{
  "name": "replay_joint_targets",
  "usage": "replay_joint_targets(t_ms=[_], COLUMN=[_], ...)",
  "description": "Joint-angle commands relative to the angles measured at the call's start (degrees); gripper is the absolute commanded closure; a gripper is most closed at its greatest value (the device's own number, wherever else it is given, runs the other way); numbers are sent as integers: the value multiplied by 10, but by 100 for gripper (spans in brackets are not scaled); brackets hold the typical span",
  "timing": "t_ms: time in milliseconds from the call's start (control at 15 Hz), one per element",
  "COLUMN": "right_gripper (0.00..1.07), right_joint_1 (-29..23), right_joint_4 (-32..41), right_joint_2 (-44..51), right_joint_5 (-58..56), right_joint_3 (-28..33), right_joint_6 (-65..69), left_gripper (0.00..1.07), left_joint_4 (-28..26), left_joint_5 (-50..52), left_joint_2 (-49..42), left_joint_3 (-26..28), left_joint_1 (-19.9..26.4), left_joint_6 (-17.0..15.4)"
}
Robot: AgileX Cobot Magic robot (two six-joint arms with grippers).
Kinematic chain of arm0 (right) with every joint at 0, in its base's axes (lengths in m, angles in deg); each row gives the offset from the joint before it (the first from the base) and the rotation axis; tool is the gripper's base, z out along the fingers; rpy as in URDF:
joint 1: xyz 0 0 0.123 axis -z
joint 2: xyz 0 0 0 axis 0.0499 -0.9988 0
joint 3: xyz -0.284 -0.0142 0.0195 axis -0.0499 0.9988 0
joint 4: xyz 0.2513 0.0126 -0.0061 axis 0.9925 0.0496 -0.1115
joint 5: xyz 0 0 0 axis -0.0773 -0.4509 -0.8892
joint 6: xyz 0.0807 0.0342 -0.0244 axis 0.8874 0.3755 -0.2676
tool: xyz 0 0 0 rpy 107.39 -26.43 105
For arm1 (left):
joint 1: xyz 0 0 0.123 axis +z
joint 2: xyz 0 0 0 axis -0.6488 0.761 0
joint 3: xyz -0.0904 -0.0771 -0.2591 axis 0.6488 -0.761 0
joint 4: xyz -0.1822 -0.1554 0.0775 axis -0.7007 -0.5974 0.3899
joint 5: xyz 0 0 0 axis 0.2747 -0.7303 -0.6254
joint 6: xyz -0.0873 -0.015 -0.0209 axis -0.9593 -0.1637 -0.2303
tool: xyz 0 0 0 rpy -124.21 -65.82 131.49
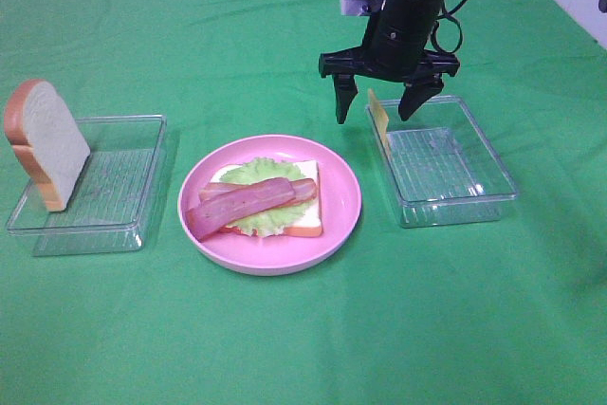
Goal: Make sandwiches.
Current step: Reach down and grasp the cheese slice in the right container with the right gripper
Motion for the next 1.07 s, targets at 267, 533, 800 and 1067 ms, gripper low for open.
replay_joint_targets(t_ms=[267,533,800,1067], right_gripper=[35,58,99,107], right_joint_1=[2,2,2,2], right_joint_4=[1,-1,-3,-4], right_joint_2=[-7,-7,-7,-5], right_joint_5=[-6,-3,5,6], right_joint_3=[-2,-2,-2,-2], right_joint_6=[0,10,10,10], left_gripper=[23,23,23,23], left_joint_4=[-2,-2,-2,-2], left_joint_5=[9,9,9,9], left_joint_2=[-9,-9,-9,-9], left_joint_3=[-2,-2,-2,-2], left_joint_1=[-3,-3,-3,-3], left_joint_6=[-4,-4,-4,-4])
